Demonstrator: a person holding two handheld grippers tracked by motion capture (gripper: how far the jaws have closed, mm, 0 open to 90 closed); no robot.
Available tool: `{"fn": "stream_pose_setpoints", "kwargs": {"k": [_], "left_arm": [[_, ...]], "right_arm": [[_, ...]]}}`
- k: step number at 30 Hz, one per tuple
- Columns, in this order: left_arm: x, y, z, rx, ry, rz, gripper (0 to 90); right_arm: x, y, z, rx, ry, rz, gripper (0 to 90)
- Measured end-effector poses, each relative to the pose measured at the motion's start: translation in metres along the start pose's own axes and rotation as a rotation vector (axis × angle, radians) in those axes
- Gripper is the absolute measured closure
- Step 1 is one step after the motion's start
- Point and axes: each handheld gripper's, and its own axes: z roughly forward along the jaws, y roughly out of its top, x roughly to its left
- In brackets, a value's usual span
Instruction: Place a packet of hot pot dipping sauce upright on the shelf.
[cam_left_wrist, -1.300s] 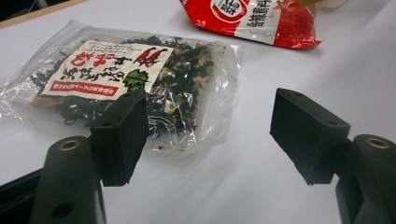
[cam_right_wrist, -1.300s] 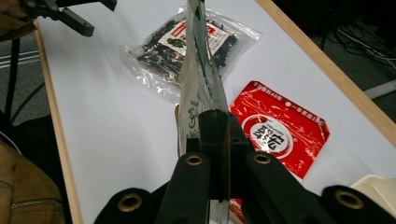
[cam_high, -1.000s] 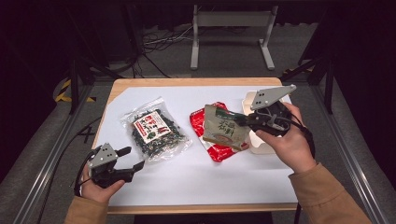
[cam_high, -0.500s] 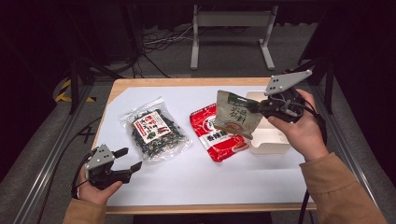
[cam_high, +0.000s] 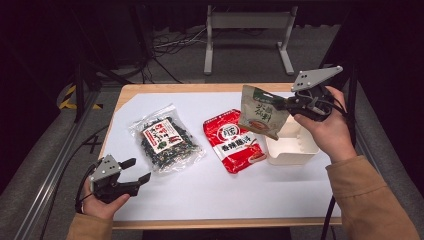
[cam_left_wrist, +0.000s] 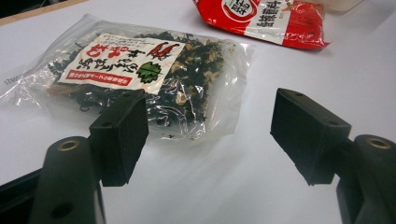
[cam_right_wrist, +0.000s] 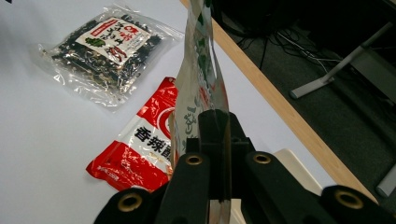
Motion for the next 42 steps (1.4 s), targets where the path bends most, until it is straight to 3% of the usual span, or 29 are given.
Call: {"fn": "stream_pose_setpoints", "kwargs": {"k": [5,14,28,38,42], "left_arm": [[0.001,-0.001,-0.001,-0.003,0.002,-0.006,28.1],[0.001,-0.002,-0.003,-0.001,0.01,-0.002,28.1],[0.0,-0.011,-0.015,0.003,0.044,-0.027,28.1],[-0.002,-0.016,-0.021,0.003,0.066,-0.042,28.1],[-0.001,-0.016,-0.022,0.002,0.066,-0.048,28.1]], "right_arm": [[-0.01,-0.001,-0.001,0.003,-0.027,-0.025,90.0],[-0.027,-0.001,-0.002,-0.002,-0.028,-0.077,90.0],[-0.061,-0.006,-0.002,-0.022,-0.036,-0.078,90.0],[-0.087,-0.011,0.008,-0.007,-0.048,-0.092,90.0],[-0.097,-0.015,0.011,0.002,-0.06,-0.072,90.0]]}}
